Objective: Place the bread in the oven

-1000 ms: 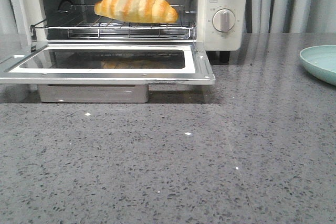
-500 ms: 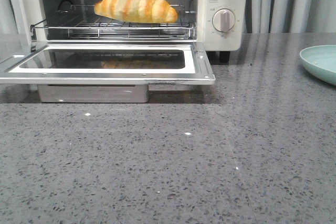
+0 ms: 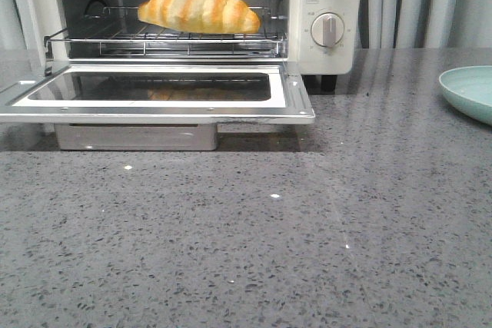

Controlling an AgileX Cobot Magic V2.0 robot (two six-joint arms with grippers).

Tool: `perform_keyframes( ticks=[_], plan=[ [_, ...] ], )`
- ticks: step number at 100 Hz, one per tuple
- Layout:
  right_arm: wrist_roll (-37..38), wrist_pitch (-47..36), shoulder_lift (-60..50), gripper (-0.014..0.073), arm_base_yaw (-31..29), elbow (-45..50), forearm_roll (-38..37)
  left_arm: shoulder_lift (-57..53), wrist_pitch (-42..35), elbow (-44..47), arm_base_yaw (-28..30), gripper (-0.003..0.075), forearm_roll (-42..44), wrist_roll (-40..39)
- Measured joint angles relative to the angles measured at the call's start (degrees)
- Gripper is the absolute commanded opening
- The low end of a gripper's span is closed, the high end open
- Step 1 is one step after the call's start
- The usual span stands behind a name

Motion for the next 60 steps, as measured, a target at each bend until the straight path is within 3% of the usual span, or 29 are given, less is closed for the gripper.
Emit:
perform_keyframes(
  ticks=[18,44,60],
  plan=[
    [-1.15,-7.64,0.00,-0.0067,-7.90,5.60,5.93,0.00,0.00,0.00,0.00,-0.0021,0.00,0.00],
    [-13.79,-22.40,0.00,-0.0067,-25.03,14.72,22.11,0.00,0.00,0.00,0.00,-0.0021,0.00,0.00],
    [-16.03,-33.55,-0.12,-0.0067,-34.17,21.28,29.04,0.00,0.00,0.00,0.00,-0.0021,0.00,0.00]
  ],
)
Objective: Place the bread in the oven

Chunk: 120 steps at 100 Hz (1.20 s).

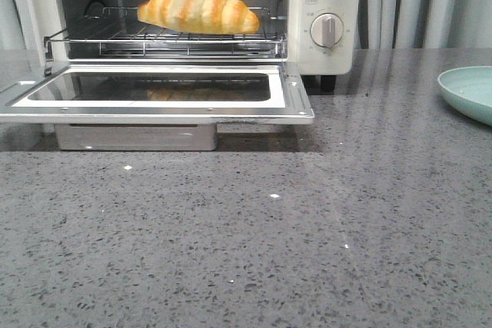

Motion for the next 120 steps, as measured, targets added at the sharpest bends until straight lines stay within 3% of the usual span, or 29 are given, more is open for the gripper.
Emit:
perform_keyframes(
  ticks=[26,60,120],
  plan=[
    [-0.35,-9.23,-6.79,-0.0067,-9.57,11.18,3.70,0.00,0.00,0.00,0.00,-0.0021,0.00,0.00],
    [-0.39,-10.65,-16.30,-0.0067,-19.48,19.17,4.86,0.00,0.00,0.00,0.00,-0.0021,0.00,0.00],
    [-0.39,-20.09,-24.60,-0.0068,-22.58,27.36,4.40,0.00,0.00,0.00,0.00,-0.0021,0.00,0.00]
  ],
)
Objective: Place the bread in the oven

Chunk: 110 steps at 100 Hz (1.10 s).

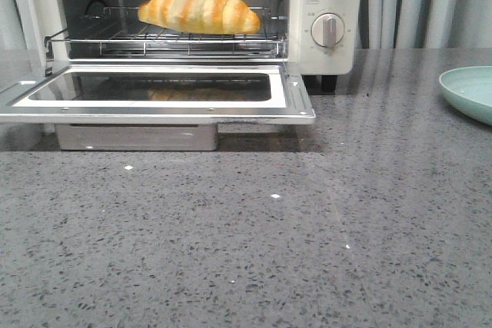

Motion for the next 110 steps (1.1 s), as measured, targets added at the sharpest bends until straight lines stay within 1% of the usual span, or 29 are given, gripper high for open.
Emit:
perform_keyframes(
  ticks=[24,59,110],
  plan=[
    [0.00,0.00,0.00,-0.0067,-2.43,0.00,-1.49,0.00,0.00,0.00,0.00,-0.0021,0.00,0.00],
    [0.00,0.00,0.00,-0.0067,-2.49,0.00,-3.70,0.00,0.00,0.00,0.00,-0.0021,0.00,0.00],
    [0.00,0.00,0.00,-0.0067,-2.49,0.00,-3.86,0.00,0.00,0.00,0.00,-0.0021,0.00,0.00]
  ],
)
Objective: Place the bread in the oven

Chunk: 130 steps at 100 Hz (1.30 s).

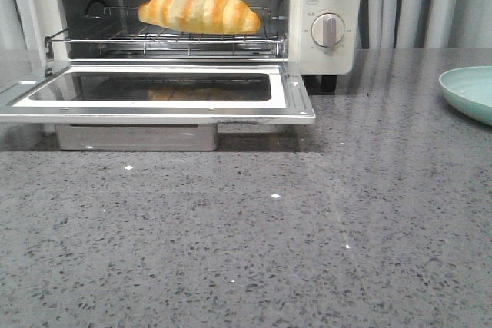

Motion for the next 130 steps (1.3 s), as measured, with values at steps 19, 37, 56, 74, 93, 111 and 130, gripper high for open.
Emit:
perform_keyframes(
  ticks=[19,37,56,74,93,111,130],
  plan=[
    [0.00,0.00,0.00,-0.0068,0.00,0.00,0.00,0.00,0.00,0.00,0.00,-0.0021,0.00,0.00],
    [0.00,0.00,0.00,-0.0067,0.00,0.00,0.00,0.00,0.00,0.00,0.00,-0.0021,0.00,0.00],
    [0.00,0.00,0.00,-0.0067,0.00,0.00,0.00,0.00,0.00,0.00,0.00,-0.0021,0.00,0.00],
    [0.00,0.00,0.00,-0.0067,0.00,0.00,0.00,0.00,-0.11,0.00,0.00,-0.0021,0.00,0.00],
    [0.00,0.00,0.00,-0.0067,0.00,0.00,0.00,0.00,-2.37,2.72,0.62,-0.0021,2.70,0.00],
    [0.00,0.00,0.00,-0.0067,0.00,0.00,0.00,0.00,-9.34,7.76,5.87,-0.0021,4.22,0.00],
    [-0.09,0.00,0.00,-0.0067,0.00,0.00,0.00,0.00,-12.61,10.92,13.06,-0.0021,4.22,0.00]
  ],
)
